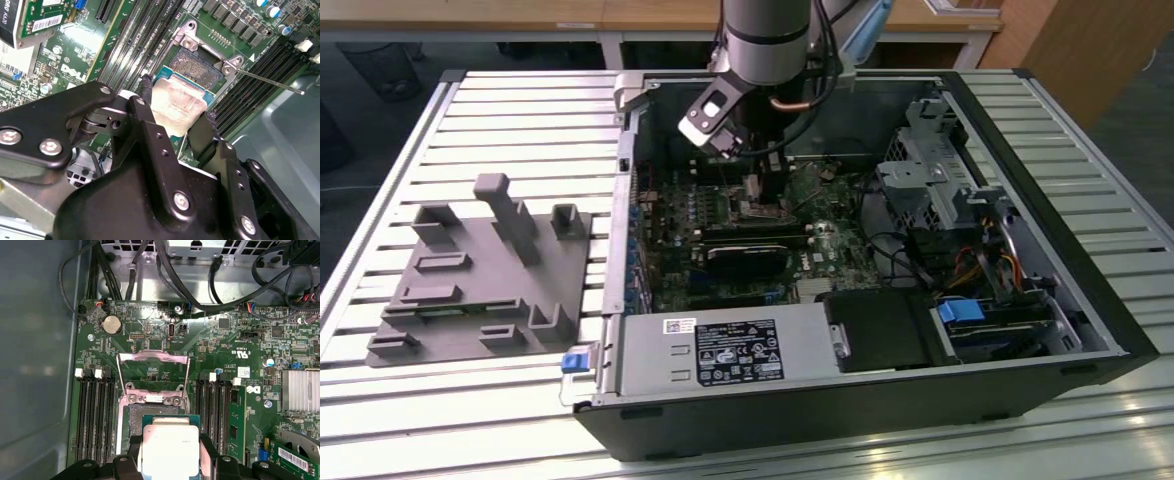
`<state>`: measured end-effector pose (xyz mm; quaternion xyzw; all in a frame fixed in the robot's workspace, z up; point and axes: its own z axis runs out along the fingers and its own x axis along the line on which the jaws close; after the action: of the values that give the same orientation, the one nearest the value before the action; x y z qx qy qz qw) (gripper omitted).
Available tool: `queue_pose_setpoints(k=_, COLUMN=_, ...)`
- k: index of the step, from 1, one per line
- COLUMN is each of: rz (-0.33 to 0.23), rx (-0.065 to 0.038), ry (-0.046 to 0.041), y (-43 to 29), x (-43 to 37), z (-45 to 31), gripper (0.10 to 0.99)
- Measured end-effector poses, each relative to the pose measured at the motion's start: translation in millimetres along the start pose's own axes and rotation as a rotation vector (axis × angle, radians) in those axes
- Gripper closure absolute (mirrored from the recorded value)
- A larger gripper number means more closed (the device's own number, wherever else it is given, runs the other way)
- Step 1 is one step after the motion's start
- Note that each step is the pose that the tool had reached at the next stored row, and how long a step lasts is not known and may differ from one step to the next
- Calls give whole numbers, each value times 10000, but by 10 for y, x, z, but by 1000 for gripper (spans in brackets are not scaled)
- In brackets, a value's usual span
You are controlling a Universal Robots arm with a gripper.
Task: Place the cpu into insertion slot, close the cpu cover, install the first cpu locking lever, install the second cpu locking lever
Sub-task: 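Place the cpu into insertion slot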
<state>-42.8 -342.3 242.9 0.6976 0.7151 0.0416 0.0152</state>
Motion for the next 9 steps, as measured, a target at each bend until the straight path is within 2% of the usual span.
queue_pose_setpoints(k=5, rz=0, rx=2, ry=-7, y=-5, x=0, z=38, gripper=549)
queue_pose_setpoints(k=9, rz=8, rx=1, ry=-11, y=-10, x=9, z=108, gripper=549)
